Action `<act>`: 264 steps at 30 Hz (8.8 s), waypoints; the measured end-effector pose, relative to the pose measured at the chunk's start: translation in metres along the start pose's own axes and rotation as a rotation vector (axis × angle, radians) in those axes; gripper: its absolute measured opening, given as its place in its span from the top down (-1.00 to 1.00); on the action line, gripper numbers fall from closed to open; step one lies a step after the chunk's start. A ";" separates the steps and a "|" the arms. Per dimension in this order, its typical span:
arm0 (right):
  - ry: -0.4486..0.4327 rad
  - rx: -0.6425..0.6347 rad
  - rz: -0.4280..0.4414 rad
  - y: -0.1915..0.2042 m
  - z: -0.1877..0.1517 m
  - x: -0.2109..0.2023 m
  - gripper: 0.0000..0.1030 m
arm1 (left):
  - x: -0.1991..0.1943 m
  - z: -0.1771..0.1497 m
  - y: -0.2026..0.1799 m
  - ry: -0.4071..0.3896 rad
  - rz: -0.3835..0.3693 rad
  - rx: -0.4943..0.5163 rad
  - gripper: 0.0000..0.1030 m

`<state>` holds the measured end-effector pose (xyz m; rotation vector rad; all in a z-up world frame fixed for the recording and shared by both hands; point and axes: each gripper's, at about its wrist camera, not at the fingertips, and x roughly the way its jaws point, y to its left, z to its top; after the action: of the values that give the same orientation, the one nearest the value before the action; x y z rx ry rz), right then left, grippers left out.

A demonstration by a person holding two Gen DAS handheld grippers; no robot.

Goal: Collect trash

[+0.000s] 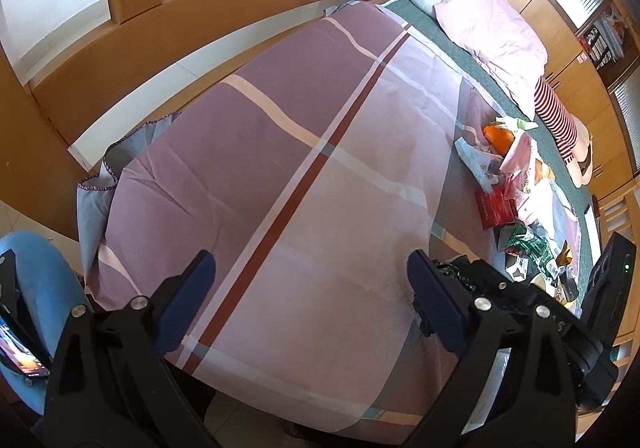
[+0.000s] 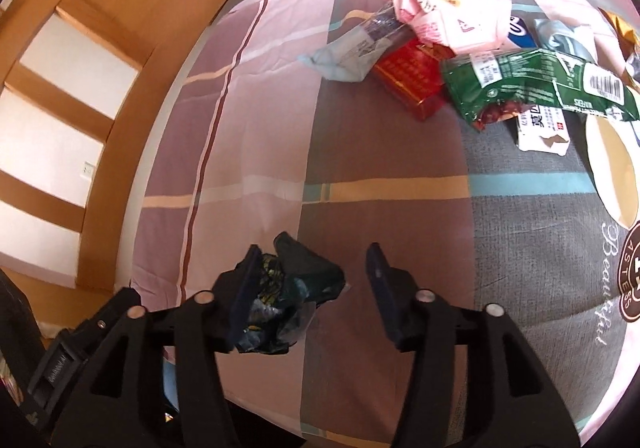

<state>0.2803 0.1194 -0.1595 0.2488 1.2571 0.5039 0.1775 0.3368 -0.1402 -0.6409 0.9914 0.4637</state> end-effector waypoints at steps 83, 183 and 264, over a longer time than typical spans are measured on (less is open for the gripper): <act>-0.133 0.213 -0.006 -0.038 0.012 -0.025 -0.32 | 0.019 -0.007 0.003 0.070 -0.003 -0.012 -0.86; -0.540 0.495 -0.362 -0.290 -0.282 -0.381 -0.35 | -0.107 -0.292 -0.269 0.257 -0.853 0.941 -0.77; -0.282 0.406 -0.021 -0.183 -0.044 -0.117 0.27 | 0.057 -0.094 -0.169 0.117 -0.257 0.764 -0.18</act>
<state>0.2544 -0.1004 -0.1560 0.6256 1.0748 0.1812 0.2525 0.1539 -0.1792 -0.0965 1.0819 -0.1916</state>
